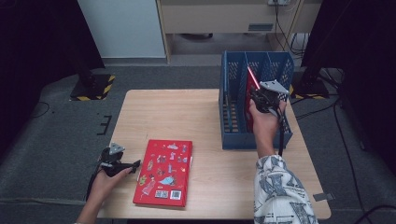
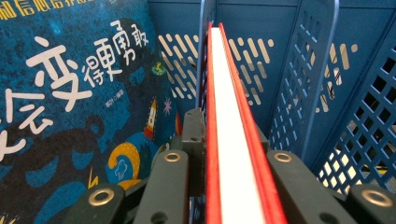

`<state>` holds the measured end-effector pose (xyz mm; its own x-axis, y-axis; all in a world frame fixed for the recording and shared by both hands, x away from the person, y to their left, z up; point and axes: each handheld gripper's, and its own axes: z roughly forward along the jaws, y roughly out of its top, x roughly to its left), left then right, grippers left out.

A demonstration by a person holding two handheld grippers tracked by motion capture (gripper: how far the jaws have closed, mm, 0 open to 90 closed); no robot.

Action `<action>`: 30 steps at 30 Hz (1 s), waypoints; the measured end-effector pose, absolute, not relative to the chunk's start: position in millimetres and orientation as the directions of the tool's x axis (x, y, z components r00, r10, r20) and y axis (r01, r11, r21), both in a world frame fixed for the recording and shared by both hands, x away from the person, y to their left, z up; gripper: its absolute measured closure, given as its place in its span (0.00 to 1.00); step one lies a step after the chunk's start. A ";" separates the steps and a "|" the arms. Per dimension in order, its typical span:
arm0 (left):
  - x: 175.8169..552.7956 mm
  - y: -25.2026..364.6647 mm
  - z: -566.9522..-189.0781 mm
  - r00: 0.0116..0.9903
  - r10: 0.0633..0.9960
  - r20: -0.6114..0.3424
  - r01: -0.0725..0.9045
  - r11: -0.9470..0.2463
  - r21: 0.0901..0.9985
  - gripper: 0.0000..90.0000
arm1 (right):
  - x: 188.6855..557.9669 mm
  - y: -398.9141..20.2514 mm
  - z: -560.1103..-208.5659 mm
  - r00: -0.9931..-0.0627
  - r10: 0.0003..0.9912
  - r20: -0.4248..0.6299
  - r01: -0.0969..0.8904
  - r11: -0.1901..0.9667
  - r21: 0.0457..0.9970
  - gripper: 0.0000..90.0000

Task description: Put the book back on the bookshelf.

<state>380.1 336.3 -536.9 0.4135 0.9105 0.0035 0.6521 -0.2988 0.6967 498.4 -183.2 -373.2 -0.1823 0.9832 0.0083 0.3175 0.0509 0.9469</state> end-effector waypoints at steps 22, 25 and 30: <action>380.2 336.2 -536.9 0.416 0.909 0.003 0.652 -0.300 0.697 0.00 | 482.9 -187.8 -367.4 -0.233 0.972 0.006 0.305 0.068 0.950 0.68; 380.3 336.2 -536.9 0.416 0.909 0.003 0.652 -0.300 0.697 0.00 | 481.3 -190.3 -367.6 -0.234 0.972 0.004 0.307 0.070 0.949 0.64; 380.2 336.2 -536.9 0.416 0.909 0.004 0.651 -0.301 0.697 0.00 | 477.5 -189.5 -368.7 -0.233 0.973 0.006 0.318 0.070 0.945 0.65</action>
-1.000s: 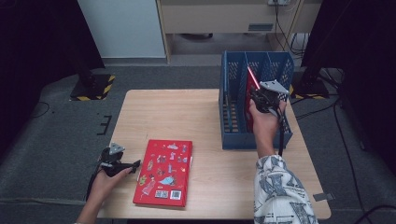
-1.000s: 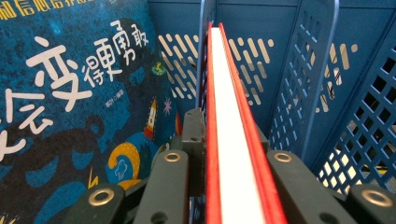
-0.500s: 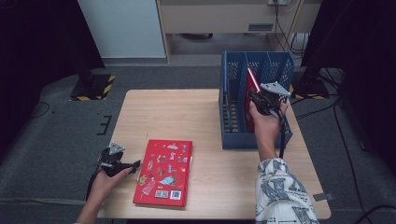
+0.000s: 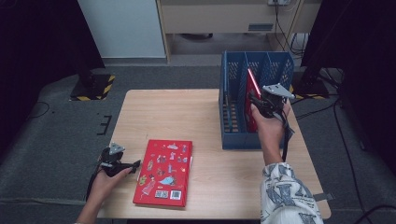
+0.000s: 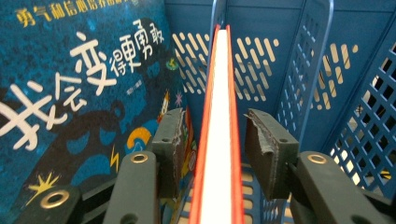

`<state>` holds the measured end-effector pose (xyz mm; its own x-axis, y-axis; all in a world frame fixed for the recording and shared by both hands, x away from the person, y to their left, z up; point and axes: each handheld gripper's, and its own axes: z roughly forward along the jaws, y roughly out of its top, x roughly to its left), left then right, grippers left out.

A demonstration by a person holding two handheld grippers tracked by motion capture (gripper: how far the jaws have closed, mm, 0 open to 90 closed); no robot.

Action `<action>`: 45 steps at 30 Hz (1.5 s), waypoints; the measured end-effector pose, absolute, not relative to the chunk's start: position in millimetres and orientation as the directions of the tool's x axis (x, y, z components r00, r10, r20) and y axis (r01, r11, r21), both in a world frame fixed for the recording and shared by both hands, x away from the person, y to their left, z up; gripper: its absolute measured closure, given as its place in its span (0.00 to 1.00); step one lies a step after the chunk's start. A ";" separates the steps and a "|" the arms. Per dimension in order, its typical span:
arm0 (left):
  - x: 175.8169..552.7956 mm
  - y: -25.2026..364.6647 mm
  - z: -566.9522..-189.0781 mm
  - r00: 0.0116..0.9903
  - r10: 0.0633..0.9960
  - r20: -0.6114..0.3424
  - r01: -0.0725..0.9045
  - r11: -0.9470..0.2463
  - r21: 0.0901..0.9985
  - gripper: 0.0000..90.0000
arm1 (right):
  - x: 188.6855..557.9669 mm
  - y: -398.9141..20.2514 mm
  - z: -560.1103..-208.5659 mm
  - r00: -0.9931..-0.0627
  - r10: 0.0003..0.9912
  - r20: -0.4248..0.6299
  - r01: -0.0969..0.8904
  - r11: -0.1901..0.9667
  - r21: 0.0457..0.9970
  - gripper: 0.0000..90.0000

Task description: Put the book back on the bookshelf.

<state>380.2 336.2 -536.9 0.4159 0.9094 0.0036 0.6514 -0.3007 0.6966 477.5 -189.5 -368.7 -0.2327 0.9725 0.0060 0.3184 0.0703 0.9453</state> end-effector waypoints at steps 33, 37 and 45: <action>381.5 335.5 -536.8 0.416 0.909 0.004 0.652 -0.301 0.696 0.00 | 508.9 -182.8 -373.1 -0.127 0.988 -0.087 0.268 0.118 0.956 0.89; 381.5 335.6 -536.8 0.417 0.909 0.003 0.652 -0.301 0.696 0.00 | 519.4 -184.3 -376.1 -0.107 0.992 -0.064 0.262 0.090 0.961 0.89; 381.9 335.4 -536.8 0.419 0.908 0.002 0.651 -0.303 0.696 0.00 | 516.6 -174.8 -379.1 -0.113 0.989 -0.097 0.271 0.125 0.955 0.88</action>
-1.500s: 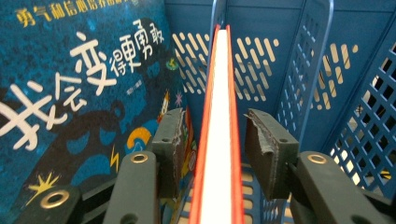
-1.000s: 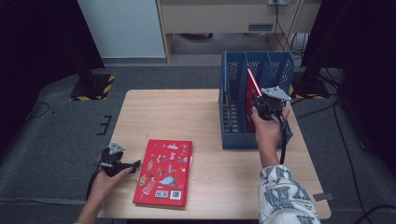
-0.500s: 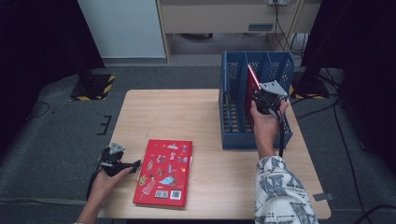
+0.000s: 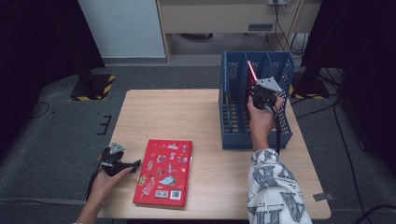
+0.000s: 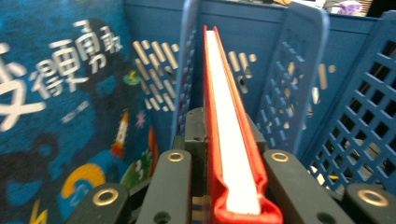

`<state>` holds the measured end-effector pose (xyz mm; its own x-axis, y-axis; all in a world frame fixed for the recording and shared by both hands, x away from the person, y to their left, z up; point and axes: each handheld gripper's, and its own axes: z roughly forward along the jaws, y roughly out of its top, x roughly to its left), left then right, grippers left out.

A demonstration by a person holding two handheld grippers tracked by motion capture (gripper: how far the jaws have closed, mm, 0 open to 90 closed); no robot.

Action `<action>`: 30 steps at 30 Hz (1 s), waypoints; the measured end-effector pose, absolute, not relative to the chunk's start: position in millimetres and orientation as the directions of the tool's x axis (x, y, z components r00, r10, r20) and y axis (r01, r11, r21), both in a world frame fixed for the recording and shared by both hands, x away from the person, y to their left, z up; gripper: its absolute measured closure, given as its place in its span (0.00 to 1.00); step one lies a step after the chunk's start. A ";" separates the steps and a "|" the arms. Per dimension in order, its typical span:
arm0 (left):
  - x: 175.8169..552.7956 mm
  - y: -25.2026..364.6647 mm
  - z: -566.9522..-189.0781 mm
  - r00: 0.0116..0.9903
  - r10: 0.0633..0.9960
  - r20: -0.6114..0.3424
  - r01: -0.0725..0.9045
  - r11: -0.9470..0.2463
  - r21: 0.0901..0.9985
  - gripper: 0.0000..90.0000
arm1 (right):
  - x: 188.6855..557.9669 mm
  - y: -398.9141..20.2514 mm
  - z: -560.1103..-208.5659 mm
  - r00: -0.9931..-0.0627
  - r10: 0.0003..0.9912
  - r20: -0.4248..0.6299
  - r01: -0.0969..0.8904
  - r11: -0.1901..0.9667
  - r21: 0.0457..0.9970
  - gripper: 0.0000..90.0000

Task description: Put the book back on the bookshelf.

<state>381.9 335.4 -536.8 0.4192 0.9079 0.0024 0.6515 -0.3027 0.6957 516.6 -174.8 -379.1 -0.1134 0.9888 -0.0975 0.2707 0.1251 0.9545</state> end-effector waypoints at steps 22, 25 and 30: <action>382.2 335.1 -536.8 0.420 0.908 0.002 0.651 -0.303 0.696 0.00 | 498.8 -171.8 -378.1 -0.159 0.985 -0.070 0.270 0.111 0.956 0.59; 382.2 335.1 -536.8 0.420 0.908 0.003 0.651 -0.303 0.696 0.00 | 492.7 -174.5 -378.6 -0.168 0.984 -0.062 0.265 0.106 0.958 0.58; 382.2 335.1 -536.8 0.420 0.908 0.002 0.651 -0.303 0.696 0.00 | 487.2 -176.7 -381.6 -0.173 0.982 -0.071 0.275 0.118 0.954 0.55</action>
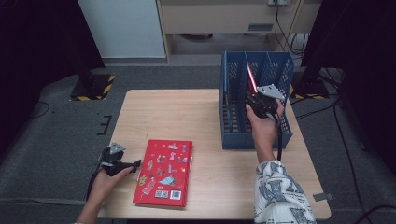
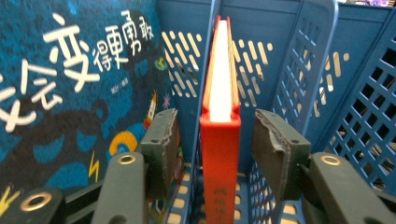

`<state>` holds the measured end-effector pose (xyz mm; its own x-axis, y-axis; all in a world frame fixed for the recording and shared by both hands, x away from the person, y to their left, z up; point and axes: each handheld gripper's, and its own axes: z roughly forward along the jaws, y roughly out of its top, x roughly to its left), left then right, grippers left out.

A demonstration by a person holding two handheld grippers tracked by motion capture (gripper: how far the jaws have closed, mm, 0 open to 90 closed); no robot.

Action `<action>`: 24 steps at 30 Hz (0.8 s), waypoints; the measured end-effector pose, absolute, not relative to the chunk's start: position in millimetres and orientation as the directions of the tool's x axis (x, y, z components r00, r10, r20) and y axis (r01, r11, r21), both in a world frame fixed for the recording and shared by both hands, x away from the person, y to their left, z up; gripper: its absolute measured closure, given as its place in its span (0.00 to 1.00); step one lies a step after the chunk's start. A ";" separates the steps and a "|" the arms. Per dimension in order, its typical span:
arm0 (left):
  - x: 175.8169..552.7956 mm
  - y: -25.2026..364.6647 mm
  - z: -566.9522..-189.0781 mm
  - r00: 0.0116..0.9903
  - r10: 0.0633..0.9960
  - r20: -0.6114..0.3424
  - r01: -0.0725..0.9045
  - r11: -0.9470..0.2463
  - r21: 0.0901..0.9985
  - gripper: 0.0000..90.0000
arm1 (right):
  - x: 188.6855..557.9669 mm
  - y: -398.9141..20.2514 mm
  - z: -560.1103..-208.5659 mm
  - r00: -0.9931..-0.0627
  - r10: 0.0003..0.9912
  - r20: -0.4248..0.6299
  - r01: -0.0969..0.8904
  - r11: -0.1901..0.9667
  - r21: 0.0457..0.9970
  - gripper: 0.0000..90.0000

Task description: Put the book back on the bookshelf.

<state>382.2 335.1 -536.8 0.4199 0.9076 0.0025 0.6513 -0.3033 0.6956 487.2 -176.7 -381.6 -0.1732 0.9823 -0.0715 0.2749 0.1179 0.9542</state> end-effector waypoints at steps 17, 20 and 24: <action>382.2 335.1 -536.8 0.420 0.908 0.003 0.651 -0.303 0.696 0.00 | 483.0 -176.5 -391.8 -0.213 0.976 -0.043 0.302 0.108 0.947 0.23; 382.2 335.1 -536.8 0.420 0.908 0.003 0.651 -0.303 0.696 0.00 | 482.7 -177.0 -392.5 -0.225 0.974 -0.023 0.302 0.092 0.949 0.14; 382.2 335.1 -536.8 0.420 0.908 0.003 0.651 -0.303 0.696 0.00 | 481.2 -176.8 -393.3 -0.244 0.969 -0.029 0.308 0.106 0.945 0.15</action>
